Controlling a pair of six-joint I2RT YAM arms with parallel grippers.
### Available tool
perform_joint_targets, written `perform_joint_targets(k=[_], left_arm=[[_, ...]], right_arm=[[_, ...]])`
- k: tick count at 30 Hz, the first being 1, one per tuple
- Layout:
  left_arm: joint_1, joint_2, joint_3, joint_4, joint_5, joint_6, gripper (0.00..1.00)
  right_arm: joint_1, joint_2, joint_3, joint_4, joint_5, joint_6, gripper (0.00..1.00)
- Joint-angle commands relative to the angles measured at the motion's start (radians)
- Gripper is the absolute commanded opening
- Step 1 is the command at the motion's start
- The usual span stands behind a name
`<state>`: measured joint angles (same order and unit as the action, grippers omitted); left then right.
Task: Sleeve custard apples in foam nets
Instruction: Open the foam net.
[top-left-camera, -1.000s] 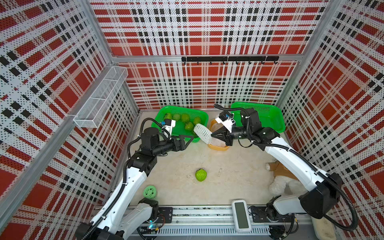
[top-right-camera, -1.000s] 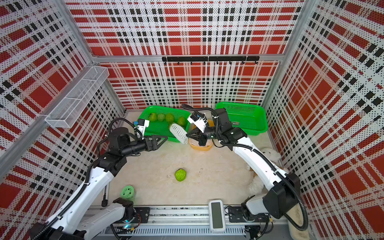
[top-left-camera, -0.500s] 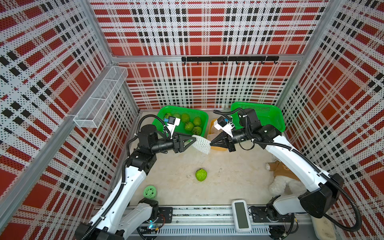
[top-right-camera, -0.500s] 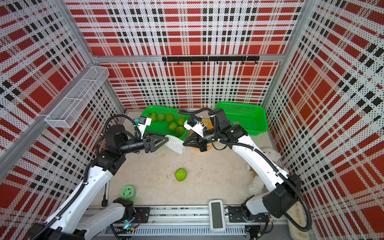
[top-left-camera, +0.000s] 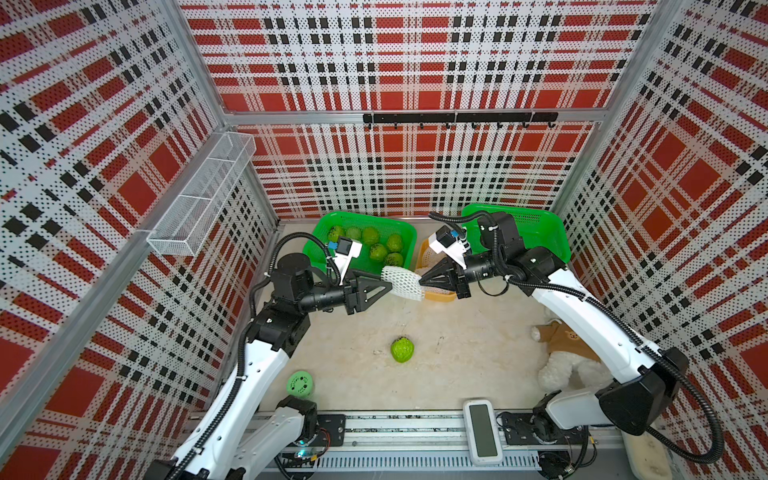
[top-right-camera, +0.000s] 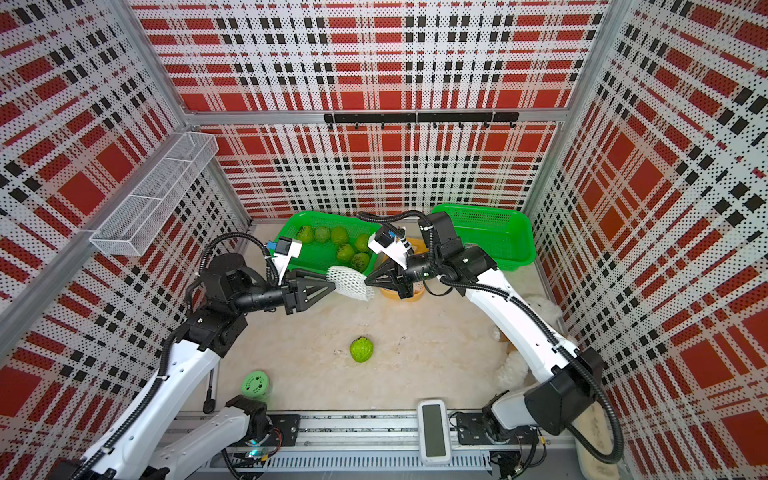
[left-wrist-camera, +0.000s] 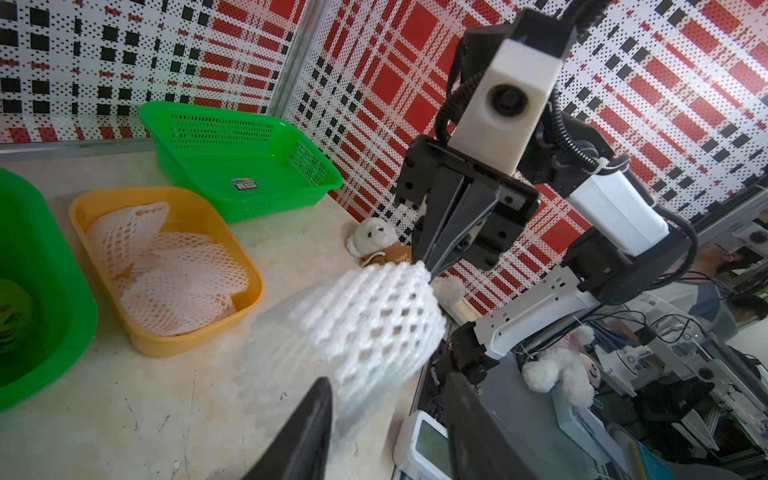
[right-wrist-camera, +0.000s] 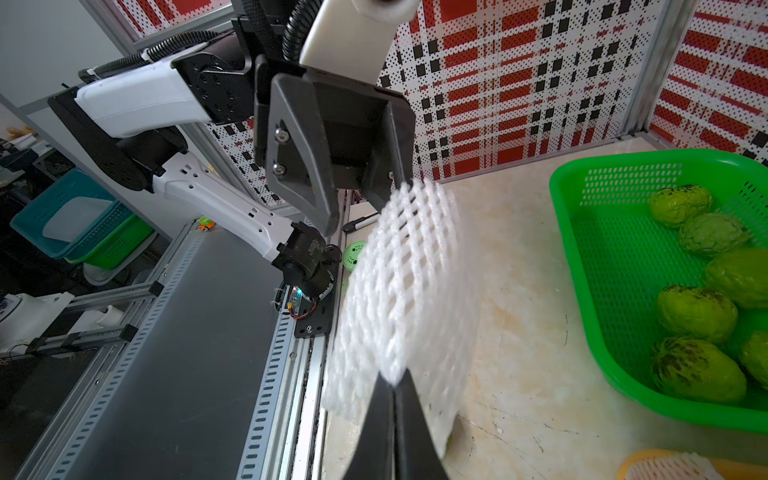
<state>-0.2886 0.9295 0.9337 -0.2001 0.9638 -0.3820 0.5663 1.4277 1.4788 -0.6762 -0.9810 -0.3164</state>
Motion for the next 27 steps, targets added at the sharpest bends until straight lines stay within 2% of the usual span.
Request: perform_joint_targets(k=[1,3,5,6,8,9,12,14,15,18,20,22,23,25,27], left_arm=[[0.000,0.006,-0.007,0.015,0.008,0.018,0.45],[-0.001,0.019,-0.007,0.029,0.017,0.015,0.40],[-0.002,0.028,-0.015,0.057,0.028,0.001,0.31],[-0.004,0.030,-0.017,0.078,0.034,-0.007,0.24],[-0.007,0.027,-0.026,0.122,0.035,-0.025,0.04],[-0.007,0.024,-0.032,0.144,0.036,-0.034,0.00],[0.002,0.014,-0.045,0.173,0.039,-0.041,0.00],[0.021,0.006,-0.055,0.181,0.053,-0.040,0.00],[0.032,0.004,-0.058,0.188,0.065,-0.043,0.00],[0.069,-0.006,-0.075,0.222,0.107,-0.056,0.00],[0.090,-0.015,-0.093,0.265,0.132,-0.075,0.00],[0.105,-0.021,-0.111,0.332,0.164,-0.111,0.00],[0.113,-0.022,-0.119,0.364,0.170,-0.133,0.00],[0.120,-0.022,-0.134,0.431,0.181,-0.176,0.00],[0.122,-0.022,-0.148,0.490,0.191,-0.214,0.00]], right_arm=[[0.004,-0.001,0.026,0.030,-0.024,0.003,0.00],[0.007,-0.001,0.031,0.024,-0.028,0.005,0.00],[0.012,-0.003,0.029,0.024,-0.022,0.002,0.00],[0.013,-0.003,0.025,0.031,-0.014,0.006,0.00],[0.013,-0.006,0.020,0.035,0.008,0.011,0.00],[0.013,-0.007,0.018,0.038,0.022,0.015,0.01],[0.005,-0.015,0.007,0.066,0.079,0.047,0.20],[-0.018,-0.031,-0.012,0.110,0.074,0.090,0.40],[-0.035,-0.043,-0.028,0.137,0.072,0.115,0.47],[-0.083,-0.091,-0.096,0.220,0.043,0.175,0.62],[-0.094,-0.119,-0.132,0.238,0.038,0.177,0.65],[-0.094,-0.134,-0.157,0.242,0.008,0.169,0.64],[-0.094,-0.135,-0.166,0.244,-0.010,0.171,0.59],[-0.092,-0.137,-0.186,0.265,-0.051,0.178,0.38],[-0.083,-0.138,-0.204,0.300,-0.076,0.190,0.22]])
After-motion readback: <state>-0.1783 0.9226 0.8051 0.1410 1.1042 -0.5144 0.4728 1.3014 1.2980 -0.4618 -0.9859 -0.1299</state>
